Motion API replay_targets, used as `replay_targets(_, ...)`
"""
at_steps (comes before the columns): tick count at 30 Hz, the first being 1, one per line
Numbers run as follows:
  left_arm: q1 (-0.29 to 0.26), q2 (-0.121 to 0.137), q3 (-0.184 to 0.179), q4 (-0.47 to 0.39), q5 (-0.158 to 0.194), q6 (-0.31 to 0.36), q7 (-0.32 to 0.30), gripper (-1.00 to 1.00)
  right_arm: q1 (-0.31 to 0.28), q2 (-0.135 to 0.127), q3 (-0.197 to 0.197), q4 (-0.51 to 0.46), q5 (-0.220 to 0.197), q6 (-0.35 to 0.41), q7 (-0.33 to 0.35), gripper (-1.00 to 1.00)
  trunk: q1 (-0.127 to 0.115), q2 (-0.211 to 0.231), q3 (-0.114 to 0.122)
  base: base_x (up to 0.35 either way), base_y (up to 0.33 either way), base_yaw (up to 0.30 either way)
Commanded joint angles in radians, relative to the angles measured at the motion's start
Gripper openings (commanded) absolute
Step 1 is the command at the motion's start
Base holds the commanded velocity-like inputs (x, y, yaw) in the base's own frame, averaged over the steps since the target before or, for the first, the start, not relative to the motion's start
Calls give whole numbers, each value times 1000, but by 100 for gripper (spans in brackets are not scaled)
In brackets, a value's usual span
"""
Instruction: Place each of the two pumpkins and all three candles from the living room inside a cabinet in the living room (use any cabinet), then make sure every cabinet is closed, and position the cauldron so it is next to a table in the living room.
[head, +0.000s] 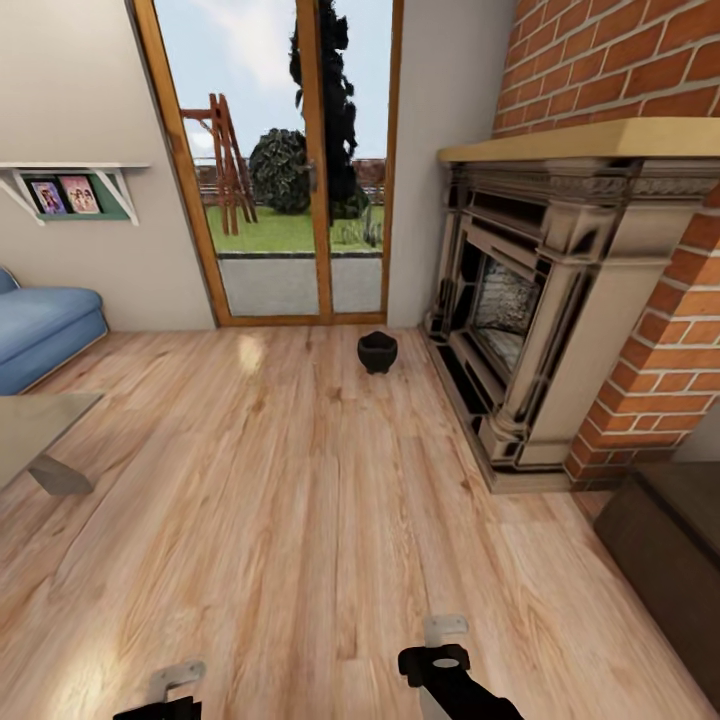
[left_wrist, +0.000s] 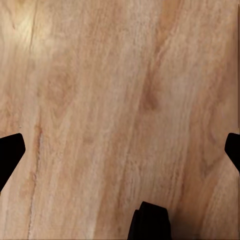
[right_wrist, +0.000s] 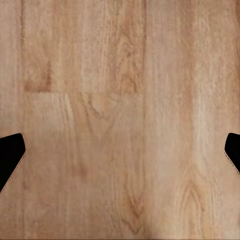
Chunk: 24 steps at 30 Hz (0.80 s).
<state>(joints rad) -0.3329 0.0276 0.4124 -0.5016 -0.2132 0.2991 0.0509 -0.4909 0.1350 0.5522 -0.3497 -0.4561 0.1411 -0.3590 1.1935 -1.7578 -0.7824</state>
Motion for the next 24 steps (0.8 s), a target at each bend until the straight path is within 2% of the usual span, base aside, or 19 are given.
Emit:
replay_targets(1, 0, 0, 0, 0, 0, 0, 0, 100, 0, 0, 0, 0, 0, 0, 0, 100, 0, 0, 0, 324, 0, 0)
replay_targets(24, 0, 0, 0, 0, 0, 0, 0, 100, 0, 0, -2, 0, -1, 0, -1, 100, 0, 0, 0, 324, 0, 0)
